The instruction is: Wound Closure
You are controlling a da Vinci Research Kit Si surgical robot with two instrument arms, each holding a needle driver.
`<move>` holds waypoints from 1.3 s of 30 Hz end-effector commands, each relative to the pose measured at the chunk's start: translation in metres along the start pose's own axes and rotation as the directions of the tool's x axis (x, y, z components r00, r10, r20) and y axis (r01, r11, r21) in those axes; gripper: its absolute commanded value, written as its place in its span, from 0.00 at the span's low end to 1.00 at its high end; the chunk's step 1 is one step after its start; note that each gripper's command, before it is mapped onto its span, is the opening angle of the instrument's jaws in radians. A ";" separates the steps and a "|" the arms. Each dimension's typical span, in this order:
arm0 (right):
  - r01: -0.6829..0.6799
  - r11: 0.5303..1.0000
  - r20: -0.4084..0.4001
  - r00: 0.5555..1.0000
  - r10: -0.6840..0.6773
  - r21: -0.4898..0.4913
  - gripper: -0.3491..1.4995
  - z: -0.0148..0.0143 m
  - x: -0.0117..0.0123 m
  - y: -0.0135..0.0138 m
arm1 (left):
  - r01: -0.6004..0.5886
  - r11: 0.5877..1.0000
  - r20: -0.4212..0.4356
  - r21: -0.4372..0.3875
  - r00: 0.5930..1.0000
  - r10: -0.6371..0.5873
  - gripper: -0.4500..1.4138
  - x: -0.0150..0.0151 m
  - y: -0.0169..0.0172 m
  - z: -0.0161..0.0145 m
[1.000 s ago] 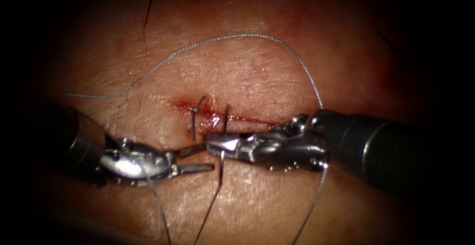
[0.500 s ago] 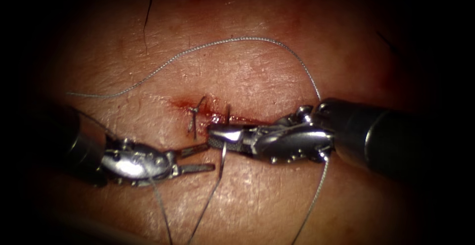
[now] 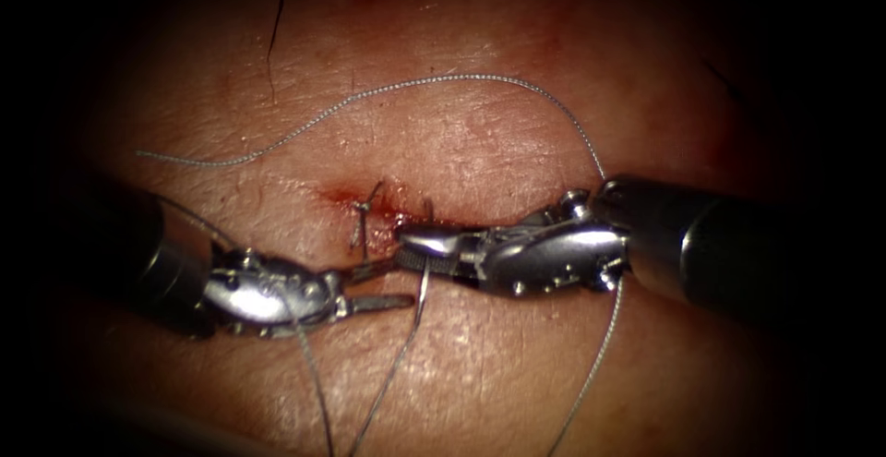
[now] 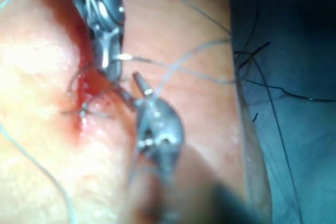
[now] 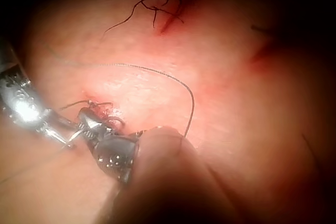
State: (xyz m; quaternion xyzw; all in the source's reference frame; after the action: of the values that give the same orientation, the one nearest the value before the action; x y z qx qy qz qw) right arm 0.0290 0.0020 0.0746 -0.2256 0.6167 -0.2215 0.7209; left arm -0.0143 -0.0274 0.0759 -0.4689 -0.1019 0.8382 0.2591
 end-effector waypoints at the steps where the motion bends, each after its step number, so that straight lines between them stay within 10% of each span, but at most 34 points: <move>1: -0.002 1.000 -0.003 1.000 0.002 0.001 0.00 0.0008 -0.0002 -0.0006 | 0.002 1.000 0.004 -0.001 1.000 -0.002 0.40 -0.0009 0.0006 0.0001; 13: -0.019 0.998 -0.040 0.999 0.017 -0.059 0.00 0.0006 0.0038 0.0042 | 0.000 1.000 0.032 0.005 0.999 0.000 0.41 -0.0023 -0.0001 0.0017; 31: -0.297 0.949 -0.064 0.954 0.291 -0.106 0.00 -0.0003 -0.0002 0.0075 | 0.021 1.000 0.073 0.007 0.997 -0.021 0.42 -0.0056 -0.0015 0.0024; 39: -0.611 0.785 -0.112 0.791 0.601 -0.103 0.00 -0.0005 -0.0040 0.0113 | 0.020 1.000 0.073 0.005 0.997 -0.021 0.42 -0.0057 -0.0015 0.0022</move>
State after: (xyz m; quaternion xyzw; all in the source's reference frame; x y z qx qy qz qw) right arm 0.0275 0.0139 0.0704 -0.0489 0.6944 0.0626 0.7152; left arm -0.0133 -0.0280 0.0813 -0.4368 -0.1126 0.8523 0.2649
